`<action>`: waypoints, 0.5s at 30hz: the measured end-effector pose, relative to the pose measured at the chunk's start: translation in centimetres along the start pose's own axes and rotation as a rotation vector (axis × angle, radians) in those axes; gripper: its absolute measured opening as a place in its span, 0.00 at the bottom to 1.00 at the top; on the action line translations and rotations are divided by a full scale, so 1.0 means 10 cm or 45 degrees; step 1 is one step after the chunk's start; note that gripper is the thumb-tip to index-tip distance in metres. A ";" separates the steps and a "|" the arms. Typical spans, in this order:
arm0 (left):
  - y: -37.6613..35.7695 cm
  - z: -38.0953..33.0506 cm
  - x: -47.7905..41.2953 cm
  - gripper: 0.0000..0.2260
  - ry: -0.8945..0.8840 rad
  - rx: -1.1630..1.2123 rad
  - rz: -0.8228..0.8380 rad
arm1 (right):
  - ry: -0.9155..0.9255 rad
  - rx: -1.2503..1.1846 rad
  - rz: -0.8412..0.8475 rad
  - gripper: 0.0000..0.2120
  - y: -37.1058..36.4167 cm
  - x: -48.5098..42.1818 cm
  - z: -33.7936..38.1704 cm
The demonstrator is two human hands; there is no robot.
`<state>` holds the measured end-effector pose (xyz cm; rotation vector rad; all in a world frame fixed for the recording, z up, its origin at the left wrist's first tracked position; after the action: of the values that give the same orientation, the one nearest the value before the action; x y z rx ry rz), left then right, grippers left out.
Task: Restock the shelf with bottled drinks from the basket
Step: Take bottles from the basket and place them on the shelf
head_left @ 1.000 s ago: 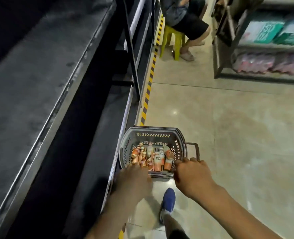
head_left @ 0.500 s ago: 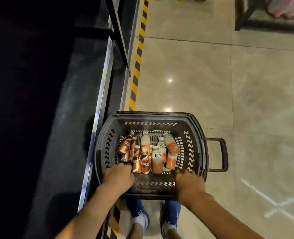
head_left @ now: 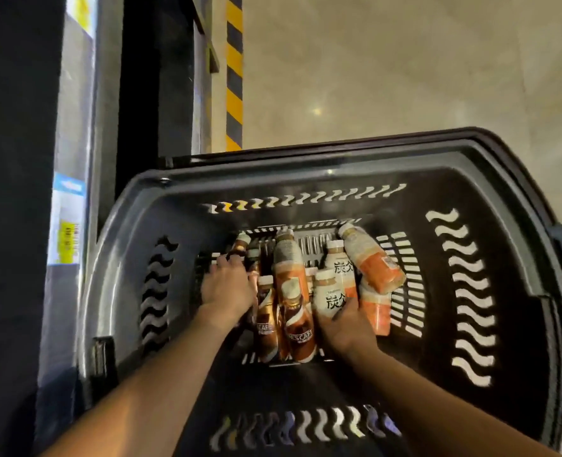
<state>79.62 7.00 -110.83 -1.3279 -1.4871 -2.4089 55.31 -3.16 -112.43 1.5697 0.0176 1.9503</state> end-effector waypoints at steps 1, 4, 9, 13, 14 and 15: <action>-0.11 0.00 -0.10 0.25 0.015 0.042 0.019 | 0.003 -0.014 -0.017 0.40 -0.05 -0.08 -0.04; -0.41 0.10 -0.30 0.25 0.134 0.240 0.105 | -0.019 -0.089 -0.121 0.45 -0.08 -0.21 -0.04; -0.54 0.16 -0.39 0.28 0.263 0.361 0.139 | -0.010 -0.223 -0.200 0.43 -0.07 -0.32 -0.12; -0.42 0.14 -0.01 0.32 0.331 0.556 0.286 | -0.007 -0.411 -0.127 0.36 0.14 -0.03 -0.10; -0.34 0.15 0.19 0.32 0.369 0.686 0.310 | 0.000 -0.435 -0.101 0.34 0.24 0.12 -0.06; -0.23 0.14 0.42 0.31 0.395 0.840 0.330 | 0.012 -0.437 -0.070 0.33 0.34 0.31 0.01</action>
<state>76.91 10.99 -109.50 -0.8829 -1.6709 -1.6454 53.56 -4.51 -108.39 1.3198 -0.2541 1.8062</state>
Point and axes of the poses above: each hand's wrist, its own x-axis away from the middle knuckle, its own y-axis out of the back of the hand, z = x × y, the point moved 10 cm from there along -x, towards the middle knuckle, and after that the axes turned 15 degrees about -x, right-handed, at the moved point
